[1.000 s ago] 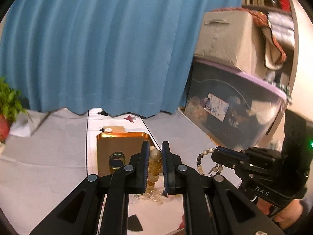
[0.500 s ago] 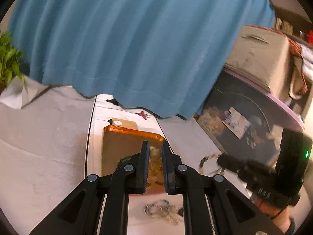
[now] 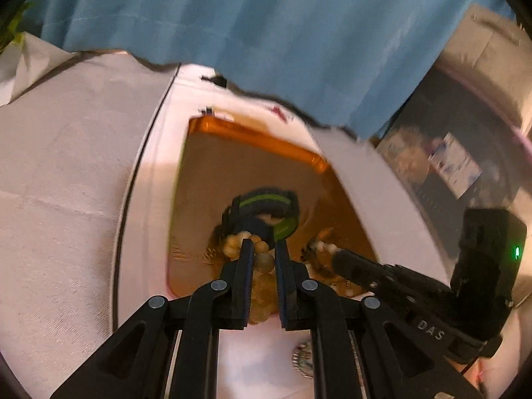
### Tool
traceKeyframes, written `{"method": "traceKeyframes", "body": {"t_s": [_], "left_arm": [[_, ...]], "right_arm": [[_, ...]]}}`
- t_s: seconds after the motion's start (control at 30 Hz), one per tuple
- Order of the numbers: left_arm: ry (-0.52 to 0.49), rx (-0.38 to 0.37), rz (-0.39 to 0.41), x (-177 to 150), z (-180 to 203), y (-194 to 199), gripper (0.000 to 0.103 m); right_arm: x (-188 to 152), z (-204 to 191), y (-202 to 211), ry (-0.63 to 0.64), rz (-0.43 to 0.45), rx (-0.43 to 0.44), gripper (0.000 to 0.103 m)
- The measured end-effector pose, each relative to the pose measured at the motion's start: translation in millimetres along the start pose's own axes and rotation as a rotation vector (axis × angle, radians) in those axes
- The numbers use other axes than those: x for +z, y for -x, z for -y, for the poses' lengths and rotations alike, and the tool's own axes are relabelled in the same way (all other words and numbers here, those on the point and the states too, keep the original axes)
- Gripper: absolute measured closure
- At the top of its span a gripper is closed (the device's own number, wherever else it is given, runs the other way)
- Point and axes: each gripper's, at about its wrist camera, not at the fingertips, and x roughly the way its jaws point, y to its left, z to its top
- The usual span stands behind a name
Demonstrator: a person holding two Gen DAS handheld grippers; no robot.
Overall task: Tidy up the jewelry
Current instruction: 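Lower the amber bracelet into the tray and open the left tool while the right releases the strand, then withdraw both open tools from the tray back over the loose jewelry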
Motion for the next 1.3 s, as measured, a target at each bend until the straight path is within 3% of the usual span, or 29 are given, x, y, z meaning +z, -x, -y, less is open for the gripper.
{"method": "traceKeyframes", "body": {"t_s": [0.07,0.2,0.37,0.5,0.63,0.7,0.77,0.83,0.97,1.07,1.3], "left_arm": [[-0.038,0.056,-0.039,-1.8,2.6,-15.3,0.093],[-0.020,0.061,-0.071,3.2,-2.2,-34.6,0.093],[-0.008,0.090,-0.063,13.2,0.1,-47.4,0.093],[-0.004,0.115,-0.071,15.4,3.1,-55.1,0.093],[-0.064,0.226,-0.013,17.2,16.2,-47.3,0.092],[-0.059,0.211,0.000,19.2,19.3,-40.0,0.079],[-0.055,0.188,0.025,19.9,23.7,-27.3,0.061],[-0.054,0.198,0.045,17.9,26.0,-13.6,0.053],[-0.040,0.189,0.049,1.6,36.7,16.3,0.051],[-0.068,0.188,0.053,-15.1,54.4,40.8,0.045],[-0.111,0.181,0.082,-55.4,93.3,107.2,0.042]], "right_arm": [[-1.0,7.2,-16.4,-0.022,-0.063,0.019,0.095],[1.8,8.0,-36.6,-0.017,-0.104,-0.010,0.095],[4.4,18.2,-47.7,-0.034,-0.109,-0.076,0.095],[3.6,19.8,-49.2,-0.024,-0.109,-0.075,0.095],[6.3,17.9,-34.6,0.000,-0.070,-0.069,0.091],[8.9,15.4,-27.0,0.016,-0.060,-0.072,0.082],[10.6,12.7,-19.6,0.019,-0.049,-0.082,0.047],[11.2,10.7,-10.7,0.020,-0.034,-0.100,0.040],[3.3,-5.6,19.9,0.056,-0.029,-0.123,0.039],[-11.4,-19.2,48.6,0.085,-0.012,-0.175,0.034],[-56.8,-56.0,129.2,0.104,0.028,-0.213,0.028]]}}
